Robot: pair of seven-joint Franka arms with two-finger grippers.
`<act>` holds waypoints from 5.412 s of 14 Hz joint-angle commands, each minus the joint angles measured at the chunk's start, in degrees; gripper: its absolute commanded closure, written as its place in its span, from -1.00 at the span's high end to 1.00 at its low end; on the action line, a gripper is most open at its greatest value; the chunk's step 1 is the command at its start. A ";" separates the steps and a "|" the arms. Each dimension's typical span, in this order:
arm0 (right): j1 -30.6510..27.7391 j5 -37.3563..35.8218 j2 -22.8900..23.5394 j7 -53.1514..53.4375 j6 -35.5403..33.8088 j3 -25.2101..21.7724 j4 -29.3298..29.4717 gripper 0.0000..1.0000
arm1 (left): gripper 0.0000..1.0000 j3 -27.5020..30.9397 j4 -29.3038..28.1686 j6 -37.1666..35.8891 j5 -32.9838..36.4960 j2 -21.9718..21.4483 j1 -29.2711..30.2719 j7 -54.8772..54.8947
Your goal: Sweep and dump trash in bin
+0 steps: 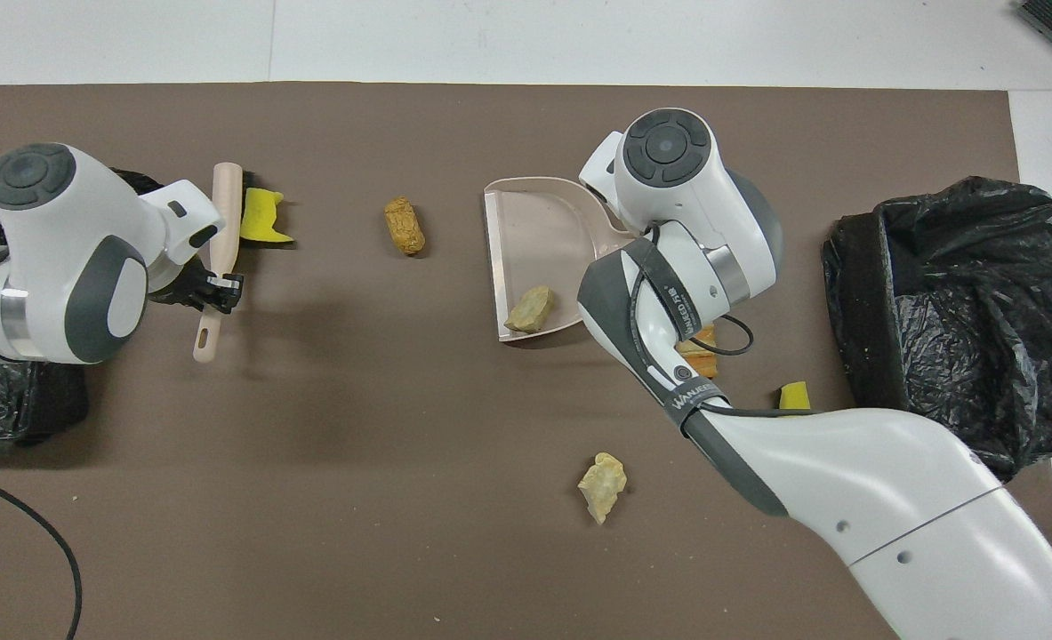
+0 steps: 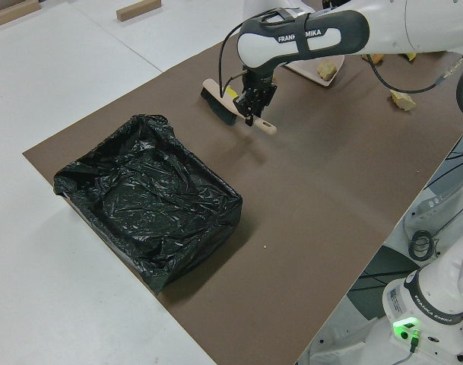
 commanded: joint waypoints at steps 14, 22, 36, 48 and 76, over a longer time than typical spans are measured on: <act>-1.08 -0.04 -0.71 -1.35 2.60 0.48 -2.66 -1.00 | -1.00 -0.02 -2.87 5.65 -18.59 -3.74 -26.58 -20.32; -1.52 -0.04 -0.71 -1.35 2.96 0.48 -2.66 -1.00 | -1.00 1.30 1.17 3.54 -20.44 -7.51 -24.05 -31.22; -2.05 -0.04 -0.97 -1.45 2.26 0.48 -2.58 -1.00 | -1.00 1.13 -14.09 -1.38 -19.91 -13.92 -22.37 -36.86; -16.36 1.19 -20.21 -11.18 -2.57 0.57 -15.23 -1.00 | -1.00 0.86 -29.68 8.02 -20.00 -21.85 -40.65 -48.57; -35.46 -39.66 -39.03 -14.63 6.48 0.22 -37.20 -1.00 | 1.00 1.48 7.57 -19.55 -7.27 -18.07 1.08 -7.80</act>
